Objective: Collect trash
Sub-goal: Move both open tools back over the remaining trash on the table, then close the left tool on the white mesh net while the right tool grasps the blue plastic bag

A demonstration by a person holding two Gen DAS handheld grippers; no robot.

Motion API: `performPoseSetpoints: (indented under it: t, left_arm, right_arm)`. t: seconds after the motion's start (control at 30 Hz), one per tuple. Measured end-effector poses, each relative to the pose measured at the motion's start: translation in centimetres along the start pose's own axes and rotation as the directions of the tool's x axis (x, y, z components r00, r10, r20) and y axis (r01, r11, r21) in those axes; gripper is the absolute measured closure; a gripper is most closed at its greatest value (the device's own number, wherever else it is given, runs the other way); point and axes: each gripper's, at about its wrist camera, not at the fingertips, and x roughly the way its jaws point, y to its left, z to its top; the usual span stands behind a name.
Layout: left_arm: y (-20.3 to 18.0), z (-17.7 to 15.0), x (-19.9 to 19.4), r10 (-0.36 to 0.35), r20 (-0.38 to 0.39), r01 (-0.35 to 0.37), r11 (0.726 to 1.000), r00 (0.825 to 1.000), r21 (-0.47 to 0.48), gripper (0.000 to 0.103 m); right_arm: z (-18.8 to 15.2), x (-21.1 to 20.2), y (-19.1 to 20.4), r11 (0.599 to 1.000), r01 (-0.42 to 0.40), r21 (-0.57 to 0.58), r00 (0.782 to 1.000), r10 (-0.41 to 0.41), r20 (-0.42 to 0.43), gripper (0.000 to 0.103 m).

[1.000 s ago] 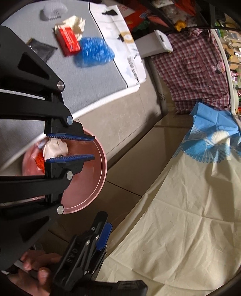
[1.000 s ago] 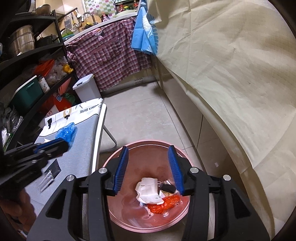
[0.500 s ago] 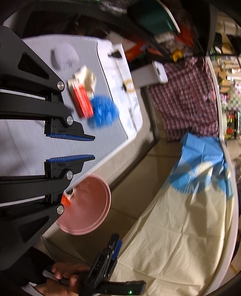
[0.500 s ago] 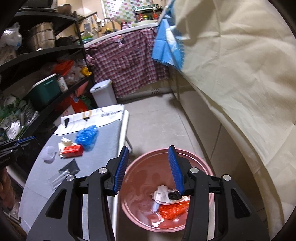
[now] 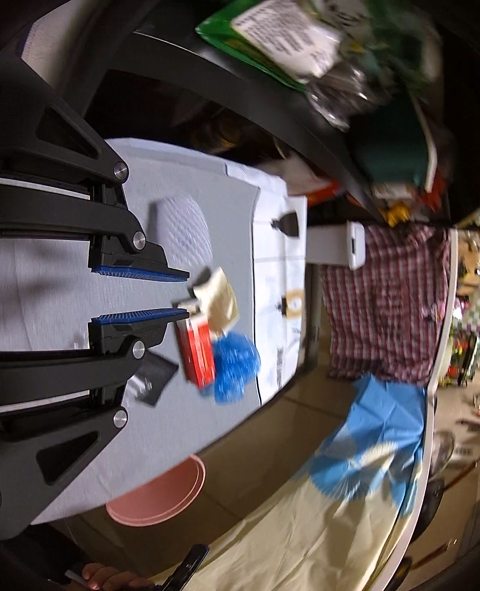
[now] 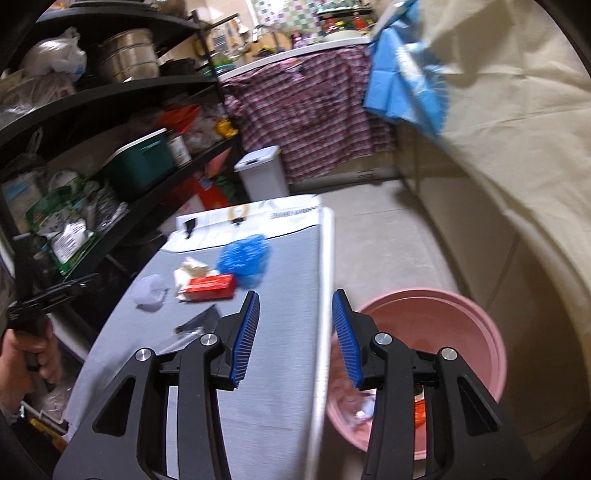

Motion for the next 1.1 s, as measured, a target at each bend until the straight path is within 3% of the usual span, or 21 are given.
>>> performPoseSetpoints:
  t: [0.17, 0.47, 1.0, 1.07, 1.1]
  left_arm:
    - [2.2, -0.2, 0.8, 0.025, -0.001, -0.025, 0.999, 1.0, -0.02, 0.088]
    - [5.3, -0.4, 1.8, 0.044, -0.011, -0.044, 0.997, 0.999, -0.066, 0.088]
    - [7.5, -1.1, 6.2, 0.056, -0.082, -0.065, 0.991, 0.995, -0.114, 0.088]
    - [7.6, -1.1, 6.7, 0.058, -0.09, -0.068, 0.991, 0.994, -0.116, 0.082]
    - [7.7, -1.1, 7.1, 0.059, -0.092, -0.07, 0.99, 0.994, -0.122, 0.069]
  right_arm:
    - [-0.8, 2.7, 3.3, 0.996, -0.09, -0.002, 0.994, 0.09, -0.056, 0.062]
    - [-2.0, 7.5, 7.6, 0.987, -0.14, -0.076, 0.983, 0.129, -0.134, 0.062]
    - [1.0, 15.8, 6.7, 0.994, -0.11, -0.02, 0.985, 0.107, -0.139, 0.062]
    - [1.5, 17.0, 6.4, 0.995, -0.102, -0.006, 0.985, 0.1, -0.14, 0.062]
    - [1.7, 17.7, 6.1, 0.995, -0.095, 0.001, 0.986, 0.094, -0.141, 0.061]
